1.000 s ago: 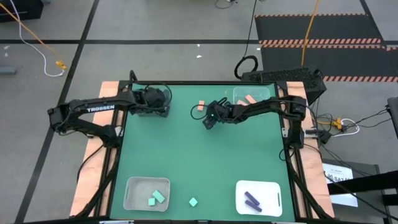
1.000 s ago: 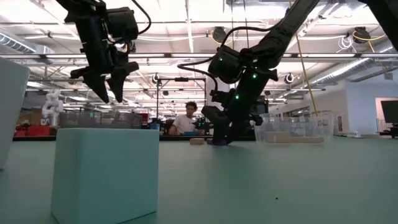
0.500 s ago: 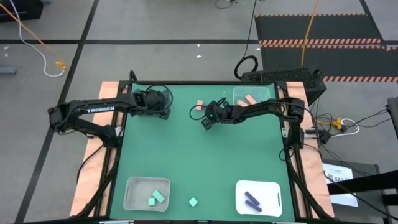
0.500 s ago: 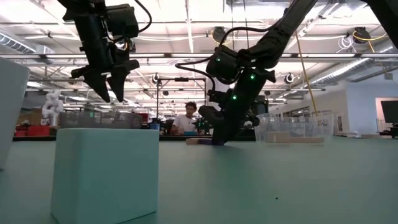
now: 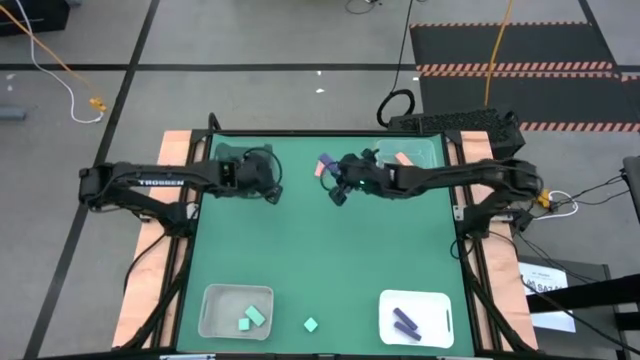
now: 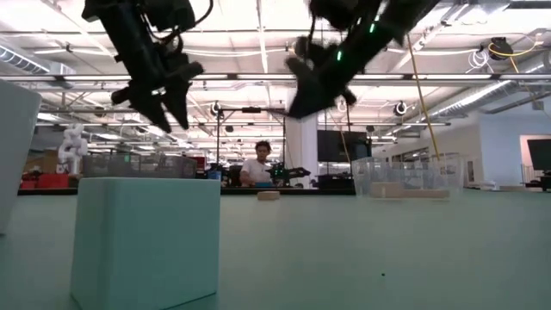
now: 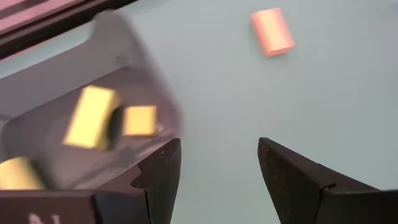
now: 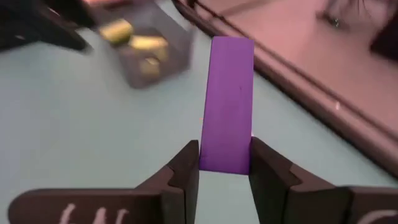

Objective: Sort & place blocks by color
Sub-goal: Put the violet block into the white bin

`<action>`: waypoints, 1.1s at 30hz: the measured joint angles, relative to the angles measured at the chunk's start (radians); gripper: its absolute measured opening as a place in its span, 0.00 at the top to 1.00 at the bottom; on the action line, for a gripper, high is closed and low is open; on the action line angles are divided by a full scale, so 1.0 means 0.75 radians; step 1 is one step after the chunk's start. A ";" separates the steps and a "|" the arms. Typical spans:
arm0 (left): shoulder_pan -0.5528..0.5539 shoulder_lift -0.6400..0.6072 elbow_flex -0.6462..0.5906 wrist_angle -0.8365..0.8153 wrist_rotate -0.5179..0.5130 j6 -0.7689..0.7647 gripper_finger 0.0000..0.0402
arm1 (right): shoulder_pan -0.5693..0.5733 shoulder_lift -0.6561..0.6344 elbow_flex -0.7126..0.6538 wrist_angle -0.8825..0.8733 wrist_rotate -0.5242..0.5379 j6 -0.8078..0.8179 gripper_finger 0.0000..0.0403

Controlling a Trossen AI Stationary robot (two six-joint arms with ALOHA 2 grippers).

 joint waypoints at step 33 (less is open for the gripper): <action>-0.453 0.000 0.000 0.576 -0.011 0.159 0.47 | 0.697 -0.500 -0.297 -0.012 -0.395 0.470 0.77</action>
